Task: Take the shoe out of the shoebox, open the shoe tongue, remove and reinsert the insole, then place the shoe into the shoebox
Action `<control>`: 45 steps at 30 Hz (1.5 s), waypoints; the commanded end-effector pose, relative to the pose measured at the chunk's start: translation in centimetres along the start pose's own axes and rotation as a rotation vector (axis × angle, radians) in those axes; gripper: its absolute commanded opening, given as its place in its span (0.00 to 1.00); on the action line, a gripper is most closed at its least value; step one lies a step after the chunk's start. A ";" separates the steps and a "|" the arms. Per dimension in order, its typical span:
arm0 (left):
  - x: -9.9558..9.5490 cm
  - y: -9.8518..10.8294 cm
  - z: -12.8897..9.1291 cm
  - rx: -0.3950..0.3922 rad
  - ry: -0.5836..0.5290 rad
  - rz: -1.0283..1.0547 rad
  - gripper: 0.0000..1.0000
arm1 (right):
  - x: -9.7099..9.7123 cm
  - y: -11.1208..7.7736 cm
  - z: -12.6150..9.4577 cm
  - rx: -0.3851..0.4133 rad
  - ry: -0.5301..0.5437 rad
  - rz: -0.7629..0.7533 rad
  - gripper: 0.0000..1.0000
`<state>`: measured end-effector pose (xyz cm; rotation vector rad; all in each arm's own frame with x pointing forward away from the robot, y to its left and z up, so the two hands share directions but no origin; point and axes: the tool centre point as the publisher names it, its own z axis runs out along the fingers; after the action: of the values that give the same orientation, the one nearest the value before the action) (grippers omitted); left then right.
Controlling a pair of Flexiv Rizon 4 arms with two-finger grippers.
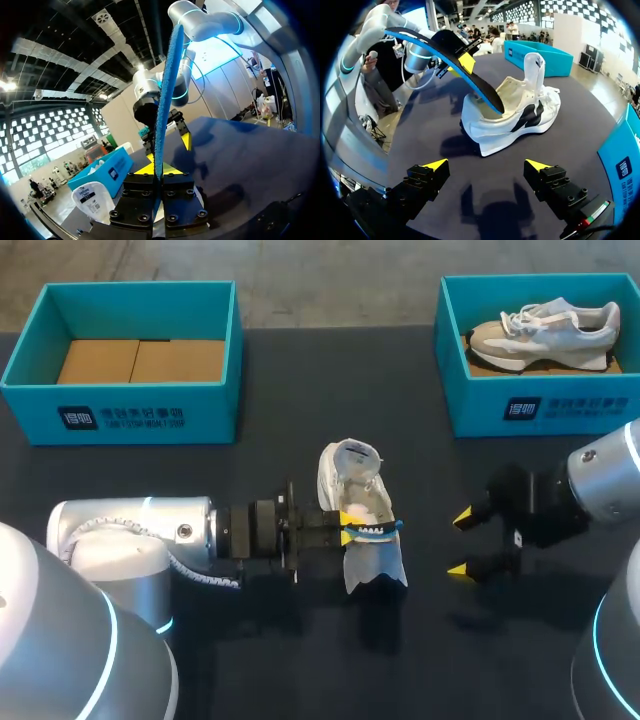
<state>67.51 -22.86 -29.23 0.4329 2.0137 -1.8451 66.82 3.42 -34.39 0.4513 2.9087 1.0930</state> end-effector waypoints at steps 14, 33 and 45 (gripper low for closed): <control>-0.7 1.1 0.7 0.008 -0.037 0.067 0.00 | 0.1 0.0 0.1 0.001 -0.002 -0.001 1.00; -0.5 3.1 1.0 -0.041 0.001 0.093 0.00 | 0.1 0.0 0.1 0.001 -0.002 -0.001 1.00; -1.3 4.3 1.4 -0.057 0.029 0.143 0.00 | 0.1 0.0 0.1 0.001 -0.002 -0.001 1.00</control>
<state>70.28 -23.40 -32.26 0.5650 1.9844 -1.7037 66.84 3.44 -34.39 0.4512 2.9092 1.0923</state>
